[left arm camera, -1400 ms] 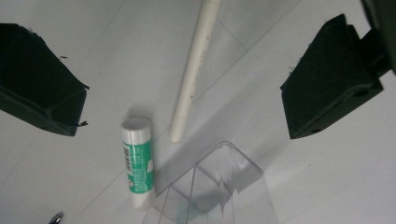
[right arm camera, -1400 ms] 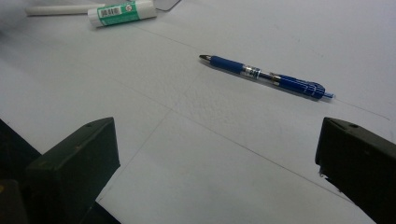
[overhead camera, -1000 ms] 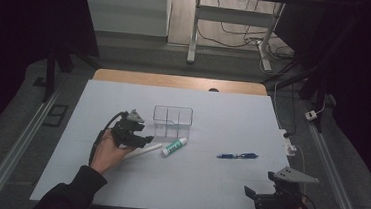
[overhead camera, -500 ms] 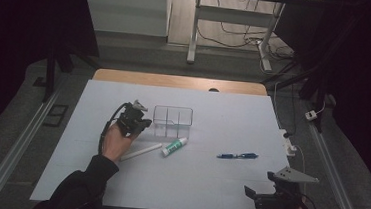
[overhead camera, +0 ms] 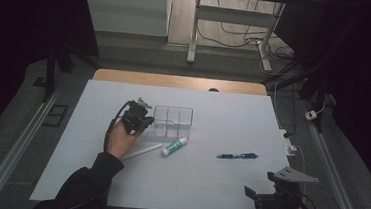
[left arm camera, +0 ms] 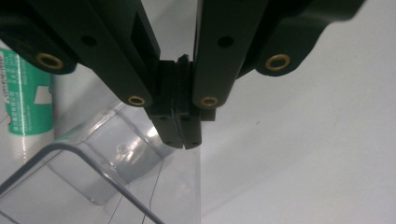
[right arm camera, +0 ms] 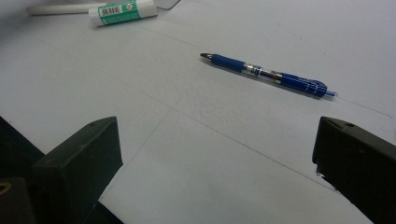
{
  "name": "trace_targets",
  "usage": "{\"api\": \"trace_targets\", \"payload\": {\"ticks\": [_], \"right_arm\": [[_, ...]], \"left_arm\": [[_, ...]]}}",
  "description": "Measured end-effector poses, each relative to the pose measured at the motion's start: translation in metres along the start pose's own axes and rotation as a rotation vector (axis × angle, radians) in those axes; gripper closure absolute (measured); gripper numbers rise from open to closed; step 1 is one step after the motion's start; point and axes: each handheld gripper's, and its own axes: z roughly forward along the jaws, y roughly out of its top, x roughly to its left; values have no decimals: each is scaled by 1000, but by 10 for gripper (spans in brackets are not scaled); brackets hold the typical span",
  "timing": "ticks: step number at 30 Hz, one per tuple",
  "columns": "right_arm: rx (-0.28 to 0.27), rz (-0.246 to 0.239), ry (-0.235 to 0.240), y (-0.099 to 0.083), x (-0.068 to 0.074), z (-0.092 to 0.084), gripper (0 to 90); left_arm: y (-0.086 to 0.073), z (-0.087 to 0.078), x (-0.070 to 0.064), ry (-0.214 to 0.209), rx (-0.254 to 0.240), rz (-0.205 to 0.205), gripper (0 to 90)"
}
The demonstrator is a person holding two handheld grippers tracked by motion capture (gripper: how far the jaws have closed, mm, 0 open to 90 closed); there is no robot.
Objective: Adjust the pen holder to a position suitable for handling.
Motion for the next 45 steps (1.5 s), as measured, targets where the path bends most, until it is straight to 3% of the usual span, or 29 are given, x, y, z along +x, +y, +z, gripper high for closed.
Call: {"api": "trace_targets", "payload": {"ticks": [15,29,33,39,43,44,45], "right_arm": [[-2,5,4,0,0,0,9],[2,3,6,0,-1,0,9],[-1,4,6,0,-1,0,9],[1,7,5,0,-1,0,9],[1,8,4,0,0,1,9],[1,5,3,0,0,0,9],[1,5,2,0,0,0,9]], "left_arm": [[13,12,-14,-31,-5,22,886],[15,7,-13,-38,-14,28,861],[14,-1,-11,-36,-17,51,805],[5,-30,-10,-70,-50,71,560],[1,-44,-10,-107,-69,56,461],[-1,-48,-11,-117,-78,51,366],[-4,-52,-11,-123,-83,52,343]]}}
